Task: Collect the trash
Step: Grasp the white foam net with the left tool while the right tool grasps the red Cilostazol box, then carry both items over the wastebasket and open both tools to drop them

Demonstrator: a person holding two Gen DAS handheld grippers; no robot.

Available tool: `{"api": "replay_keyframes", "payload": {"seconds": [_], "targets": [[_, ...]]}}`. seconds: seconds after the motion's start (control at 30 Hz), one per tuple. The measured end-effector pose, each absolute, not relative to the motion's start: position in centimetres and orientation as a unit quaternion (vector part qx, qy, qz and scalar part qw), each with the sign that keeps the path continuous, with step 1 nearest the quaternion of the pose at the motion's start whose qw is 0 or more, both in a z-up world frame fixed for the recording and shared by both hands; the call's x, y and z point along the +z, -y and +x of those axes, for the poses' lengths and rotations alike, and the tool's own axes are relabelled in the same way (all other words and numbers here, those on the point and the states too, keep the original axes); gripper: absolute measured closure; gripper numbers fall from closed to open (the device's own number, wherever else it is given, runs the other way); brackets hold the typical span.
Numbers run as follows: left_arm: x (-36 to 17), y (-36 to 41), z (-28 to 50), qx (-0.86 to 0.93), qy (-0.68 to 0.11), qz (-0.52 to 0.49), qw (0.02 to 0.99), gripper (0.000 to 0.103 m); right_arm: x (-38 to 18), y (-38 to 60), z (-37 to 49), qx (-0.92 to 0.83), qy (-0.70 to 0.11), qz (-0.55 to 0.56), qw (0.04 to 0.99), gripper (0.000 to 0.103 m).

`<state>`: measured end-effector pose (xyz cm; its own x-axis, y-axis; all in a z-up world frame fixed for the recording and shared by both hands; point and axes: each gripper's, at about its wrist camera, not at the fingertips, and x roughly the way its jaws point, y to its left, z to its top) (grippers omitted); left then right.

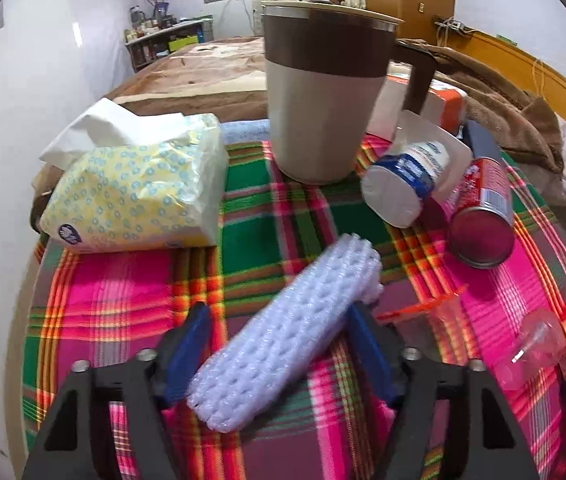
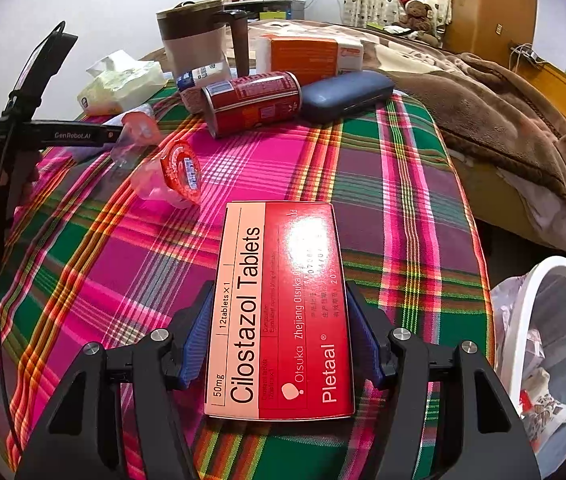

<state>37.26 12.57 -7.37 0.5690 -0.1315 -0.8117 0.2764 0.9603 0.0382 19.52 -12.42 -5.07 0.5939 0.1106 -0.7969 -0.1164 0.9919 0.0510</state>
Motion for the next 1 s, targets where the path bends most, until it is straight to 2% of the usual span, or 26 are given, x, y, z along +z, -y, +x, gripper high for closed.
{"api": "replay_keyframes", "payload": {"seconds": [0.07, 0.17, 0.43, 1.0], "targets": [[-7.3, -12.3, 37.1, -0.117, -0.447, 0.081, 0.883, 0.048, -5.1, 12.4, 19.5, 0.062, -0.446, -0.004, 0.893, 0.040], [-7.2, -11.7, 36.8, -0.120, -0.448, 0.081, 0.882, 0.058, -5.1, 12.5, 19.5, 0.062, -0.445, 0.000, 0.893, 0.040], [-6.6, -11.9, 35.7, -0.119, -0.447, 0.046, 0.885, 0.075, -5.1, 12.8, 19.3, 0.059, -0.443, 0.010, 0.894, 0.040], [-3.6, -11.6, 30.5, -0.121, -0.421, 0.026, 0.899, 0.076, -3.4, 13.8, 17.4, 0.059, -0.414, 0.023, 0.908, 0.040]]}}
